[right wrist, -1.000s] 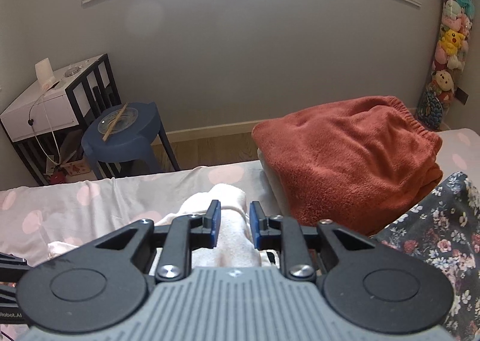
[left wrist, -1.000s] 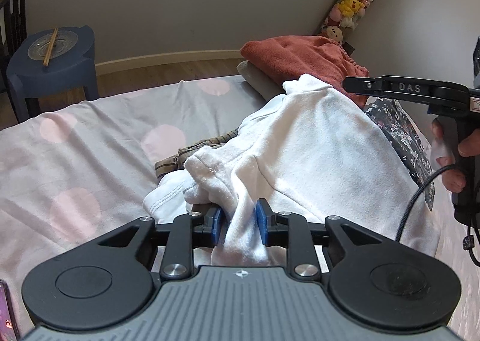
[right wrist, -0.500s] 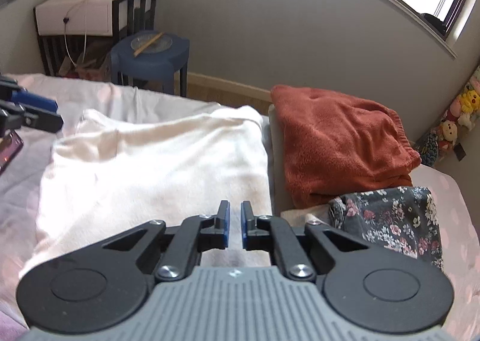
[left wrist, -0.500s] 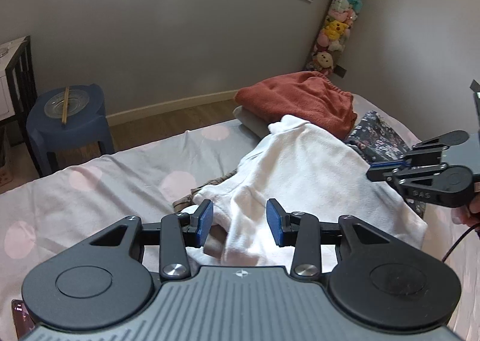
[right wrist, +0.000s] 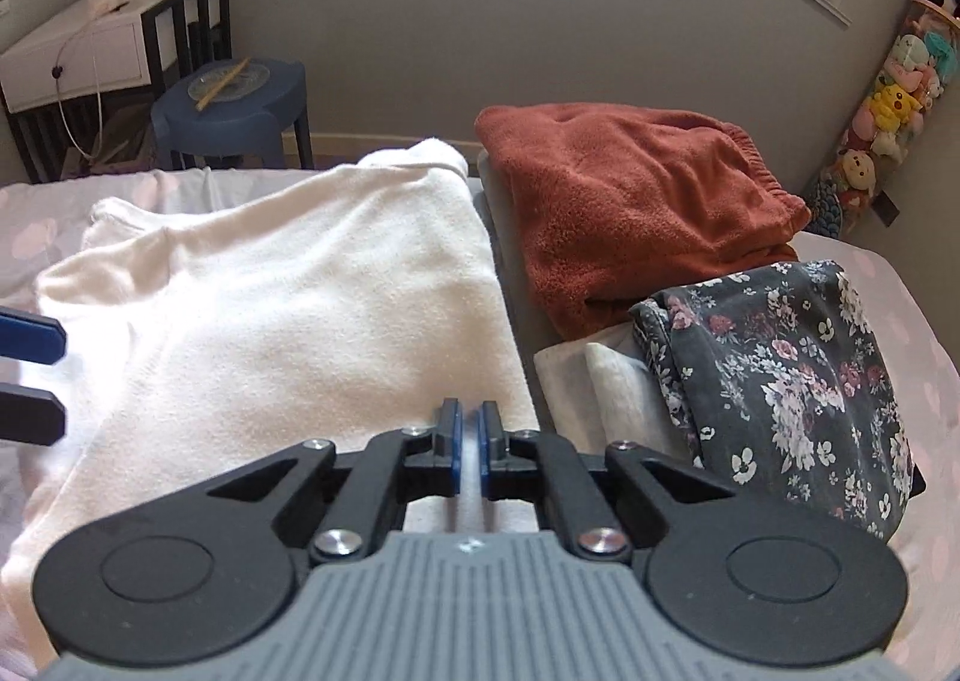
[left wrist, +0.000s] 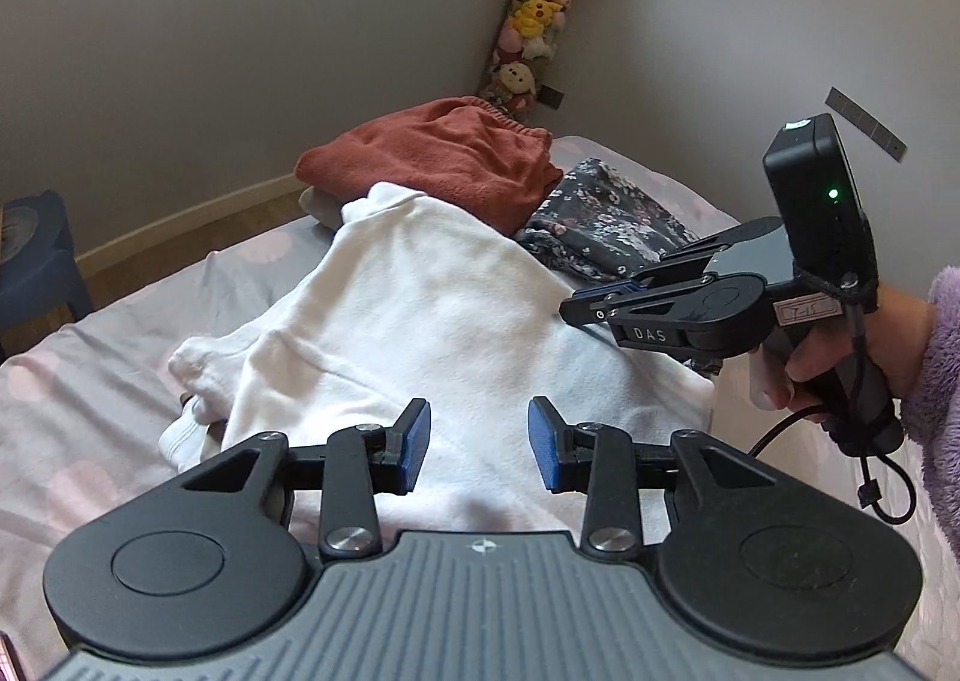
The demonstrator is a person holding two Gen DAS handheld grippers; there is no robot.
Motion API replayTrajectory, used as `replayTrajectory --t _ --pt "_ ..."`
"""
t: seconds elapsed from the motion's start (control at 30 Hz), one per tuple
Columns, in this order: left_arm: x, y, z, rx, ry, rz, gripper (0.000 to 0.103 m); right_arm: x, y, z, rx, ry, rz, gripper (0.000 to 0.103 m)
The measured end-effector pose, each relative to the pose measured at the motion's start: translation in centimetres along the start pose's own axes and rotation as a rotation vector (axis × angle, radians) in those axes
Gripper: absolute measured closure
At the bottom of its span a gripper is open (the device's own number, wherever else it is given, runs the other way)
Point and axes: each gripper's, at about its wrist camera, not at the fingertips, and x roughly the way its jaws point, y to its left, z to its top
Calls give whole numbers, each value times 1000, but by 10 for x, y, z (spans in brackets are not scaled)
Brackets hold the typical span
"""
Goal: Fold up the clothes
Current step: 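Lay the folded top on the clothes stack and open both grippers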
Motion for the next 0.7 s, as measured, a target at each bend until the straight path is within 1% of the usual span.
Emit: replayTrajectory --t 0.1,0.17,0.23,0.33,0.43,0.53,0.7 --pt "3 -11 -4 44 29 -2 70 -20 -6 -8 4 -16 14 97" --pt "7 -17 -9 74 60 3 71 -28 -10 -17 6 -6 20 97" --pt "12 -21 -17 112 94 18 78 -31 -13 -29 12 10 16 97" --pt "21 -22 -29 188 121 79 80 -25 -18 -47 50 42 -10 97" --pt "29 -21 -36 233 134 121 81 -13 -22 -61 87 70 -32 97" --pt "33 -18 -39 230 138 121 81 -4 -23 -69 133 69 -38 97" --pt "28 -25 -36 228 129 141 80 -10 -18 -71 192 49 -80 96"
